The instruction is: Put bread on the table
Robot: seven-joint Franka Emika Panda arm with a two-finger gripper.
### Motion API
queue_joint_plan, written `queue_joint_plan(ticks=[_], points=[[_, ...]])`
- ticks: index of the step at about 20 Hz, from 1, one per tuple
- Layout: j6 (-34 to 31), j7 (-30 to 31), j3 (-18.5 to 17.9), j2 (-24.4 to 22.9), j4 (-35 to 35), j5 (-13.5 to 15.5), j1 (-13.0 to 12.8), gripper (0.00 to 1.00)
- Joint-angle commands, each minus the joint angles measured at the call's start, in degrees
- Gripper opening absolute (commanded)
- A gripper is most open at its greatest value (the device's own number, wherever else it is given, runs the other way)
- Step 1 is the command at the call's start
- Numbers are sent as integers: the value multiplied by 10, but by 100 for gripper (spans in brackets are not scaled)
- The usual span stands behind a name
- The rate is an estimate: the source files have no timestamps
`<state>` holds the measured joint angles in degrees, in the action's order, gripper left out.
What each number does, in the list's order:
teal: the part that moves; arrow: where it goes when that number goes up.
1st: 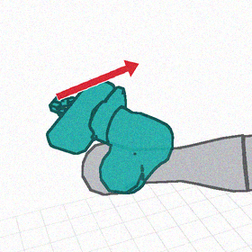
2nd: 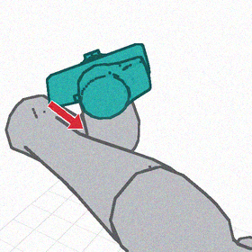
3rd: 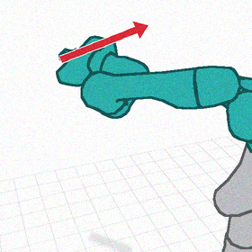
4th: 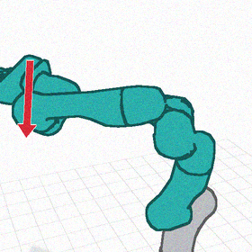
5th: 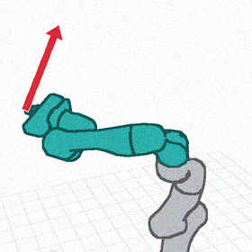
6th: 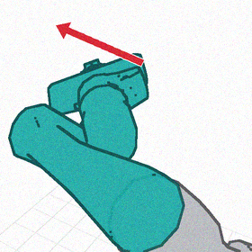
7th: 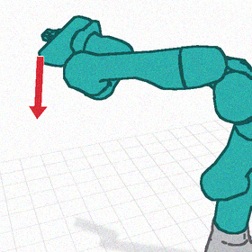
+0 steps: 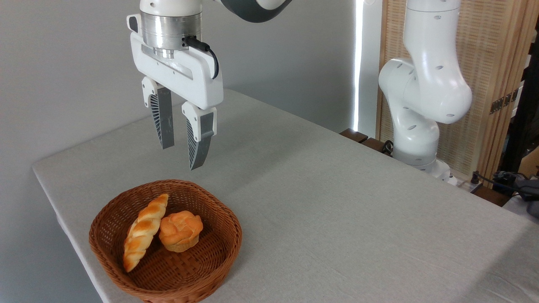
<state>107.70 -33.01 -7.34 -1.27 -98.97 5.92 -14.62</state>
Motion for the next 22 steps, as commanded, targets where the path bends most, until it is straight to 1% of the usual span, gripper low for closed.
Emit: queue_joint_plan(ticks=[1, 13, 17, 18, 22], points=[[-24, 7, -6, -3, 9, -4, -6, 100], [-21, 4, -6, -2, 10, -7, -6, 100], [-22, 4, -11, -2, 20, -6, -5, 100], [-23, 7, -17, -1, 23, -3, -5, 100], [-22, 4, -18, -1, 23, -5, -6, 100]])
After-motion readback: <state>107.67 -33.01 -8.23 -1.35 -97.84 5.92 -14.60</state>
